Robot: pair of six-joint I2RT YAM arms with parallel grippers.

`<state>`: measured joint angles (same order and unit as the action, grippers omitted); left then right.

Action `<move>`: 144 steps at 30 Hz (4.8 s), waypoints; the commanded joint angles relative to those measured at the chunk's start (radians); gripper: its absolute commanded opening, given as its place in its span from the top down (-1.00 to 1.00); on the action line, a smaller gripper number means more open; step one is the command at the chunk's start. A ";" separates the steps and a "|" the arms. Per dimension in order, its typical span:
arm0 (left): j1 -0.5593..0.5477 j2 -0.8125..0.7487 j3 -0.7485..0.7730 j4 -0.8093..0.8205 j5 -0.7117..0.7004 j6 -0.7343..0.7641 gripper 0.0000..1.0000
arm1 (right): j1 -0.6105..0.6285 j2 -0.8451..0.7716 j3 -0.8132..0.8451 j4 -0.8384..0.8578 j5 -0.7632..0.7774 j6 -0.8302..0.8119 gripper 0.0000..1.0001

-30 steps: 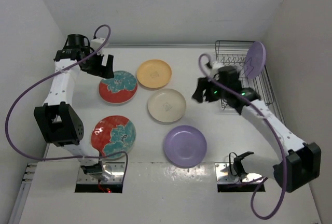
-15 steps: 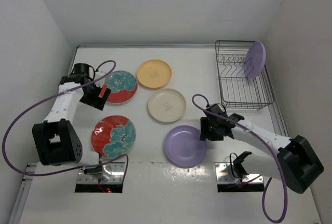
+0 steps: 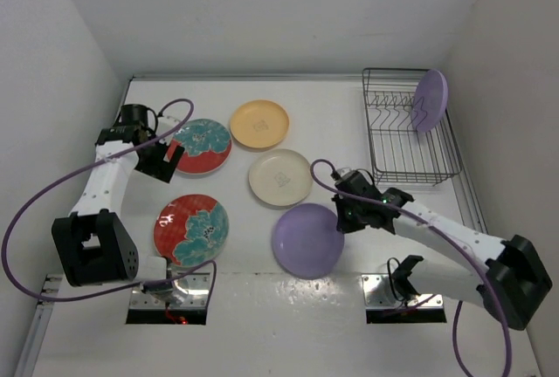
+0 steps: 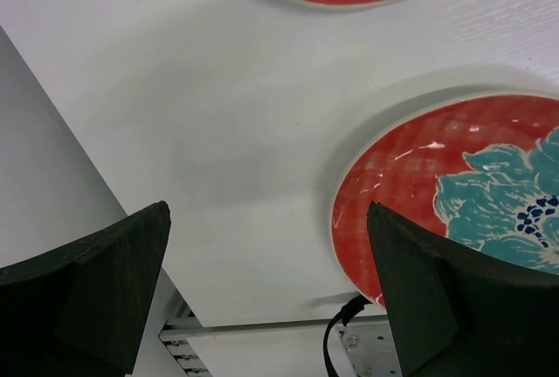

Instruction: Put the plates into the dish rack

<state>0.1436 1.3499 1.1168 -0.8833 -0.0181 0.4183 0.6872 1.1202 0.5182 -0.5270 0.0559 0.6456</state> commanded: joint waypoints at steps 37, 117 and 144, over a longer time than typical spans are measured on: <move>0.004 0.477 0.422 0.015 0.017 -0.050 -0.99 | -0.558 0.925 1.094 1.315 1.183 -1.741 1.00; -0.141 0.301 0.291 0.003 0.136 -0.044 -0.89 | -0.161 0.500 0.506 0.179 0.216 -0.144 1.00; 0.244 0.451 0.357 0.047 0.020 -0.119 -0.94 | -0.646 0.679 1.076 0.620 0.952 -1.202 1.00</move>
<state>0.3614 1.7859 1.4303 -0.8433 -0.0353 0.3050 0.0414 1.7992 1.5887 -0.1452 0.8974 -0.3813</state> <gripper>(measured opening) 0.972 0.012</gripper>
